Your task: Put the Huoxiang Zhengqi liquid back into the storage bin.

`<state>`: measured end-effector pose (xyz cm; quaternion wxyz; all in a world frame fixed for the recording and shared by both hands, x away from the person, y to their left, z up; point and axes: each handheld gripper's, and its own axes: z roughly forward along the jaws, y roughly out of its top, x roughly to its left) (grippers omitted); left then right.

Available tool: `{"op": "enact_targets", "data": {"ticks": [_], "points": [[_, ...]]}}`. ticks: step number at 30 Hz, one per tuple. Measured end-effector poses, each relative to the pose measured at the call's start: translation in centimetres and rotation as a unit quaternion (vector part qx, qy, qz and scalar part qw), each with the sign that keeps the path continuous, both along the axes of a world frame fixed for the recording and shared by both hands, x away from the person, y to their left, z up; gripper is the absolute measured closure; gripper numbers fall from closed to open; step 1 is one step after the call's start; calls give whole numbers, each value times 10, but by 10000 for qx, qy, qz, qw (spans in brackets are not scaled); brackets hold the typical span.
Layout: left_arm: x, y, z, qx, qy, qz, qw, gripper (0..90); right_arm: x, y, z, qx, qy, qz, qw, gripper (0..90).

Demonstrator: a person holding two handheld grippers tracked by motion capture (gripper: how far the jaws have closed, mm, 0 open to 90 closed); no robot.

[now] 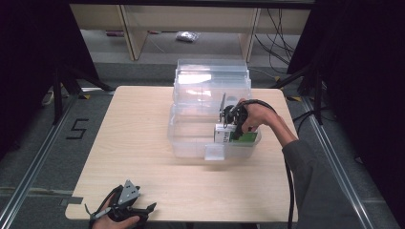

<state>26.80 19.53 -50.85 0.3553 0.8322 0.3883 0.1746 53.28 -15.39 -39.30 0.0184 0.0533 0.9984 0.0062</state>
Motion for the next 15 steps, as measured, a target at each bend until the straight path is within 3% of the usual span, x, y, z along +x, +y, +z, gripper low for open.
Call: {"op": "enact_targets", "data": {"ticks": [4,6,10,11,12,13,15], "points": [[0,0,-1,-105,-13,3,9999,181,2,-1,-5,20,5,105,9999,636],[0,0,0,6,5,-4,10000,181,1,-1,-6,-27,-3,-11,10000,630],[0,-1,-1,-113,15,5,9999,181,2,-4,-5,34,61,-86,9999,615],[-1,-1,0,-98,16,17,9999,181,4,-6,2,235,35,-78,9997,609],[-1,-1,0,-98,16,17,9999,181,4,-6,2,235,35,-78,9997,609],[0,-1,-1,-103,17,6,9999,181,5,-8,8,408,-12,73,9991,601],[1,0,0,20,-10,-13,10000,181,4,-8,12,425,-29,64,9991,596]]}}
